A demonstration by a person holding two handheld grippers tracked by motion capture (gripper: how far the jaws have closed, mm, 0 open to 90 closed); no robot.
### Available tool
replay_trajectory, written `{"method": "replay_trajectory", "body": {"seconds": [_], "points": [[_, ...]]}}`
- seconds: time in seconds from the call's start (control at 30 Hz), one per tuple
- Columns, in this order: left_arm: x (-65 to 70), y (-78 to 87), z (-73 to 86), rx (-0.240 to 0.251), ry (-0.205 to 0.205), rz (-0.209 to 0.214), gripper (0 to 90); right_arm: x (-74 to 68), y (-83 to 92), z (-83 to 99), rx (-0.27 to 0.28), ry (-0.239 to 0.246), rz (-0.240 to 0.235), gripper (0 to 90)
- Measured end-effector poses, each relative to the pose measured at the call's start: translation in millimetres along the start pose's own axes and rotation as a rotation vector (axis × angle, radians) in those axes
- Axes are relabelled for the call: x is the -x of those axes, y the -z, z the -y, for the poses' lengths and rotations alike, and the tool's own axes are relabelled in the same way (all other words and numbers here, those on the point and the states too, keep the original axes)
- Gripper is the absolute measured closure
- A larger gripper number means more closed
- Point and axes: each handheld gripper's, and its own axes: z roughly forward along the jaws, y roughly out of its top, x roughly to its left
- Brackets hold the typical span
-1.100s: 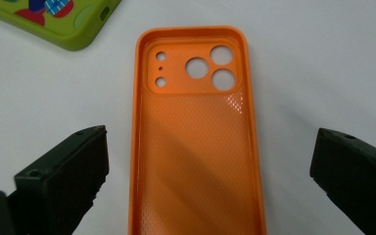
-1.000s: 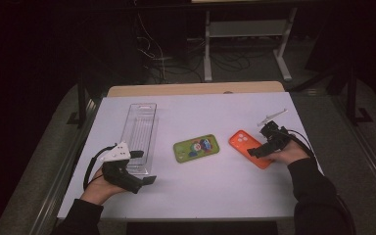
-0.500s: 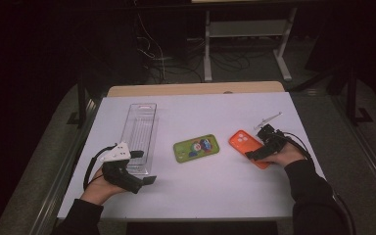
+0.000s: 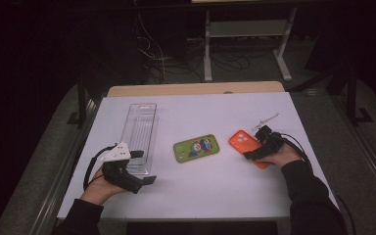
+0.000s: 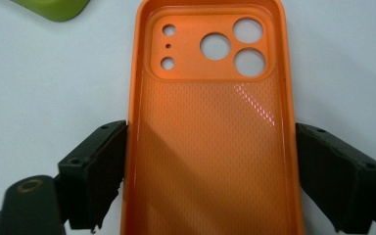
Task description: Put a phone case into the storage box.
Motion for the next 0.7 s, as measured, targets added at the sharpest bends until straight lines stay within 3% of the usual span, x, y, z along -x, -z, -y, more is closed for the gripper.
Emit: {"method": "replay_trajectory", "body": {"seconds": [0.33,0.7], "points": [[0.2,0.0,-0.2,-0.008,-0.003,-0.002,0.0,-4.6,-2.5,-1.4,-0.025,0.035,0.042,14.8],[0.4,-0.5,-0.3,-0.009,-0.005,-0.002,0.0,-2.3,-0.9,-0.4,-0.013,0.023,0.023,15.4]]}}
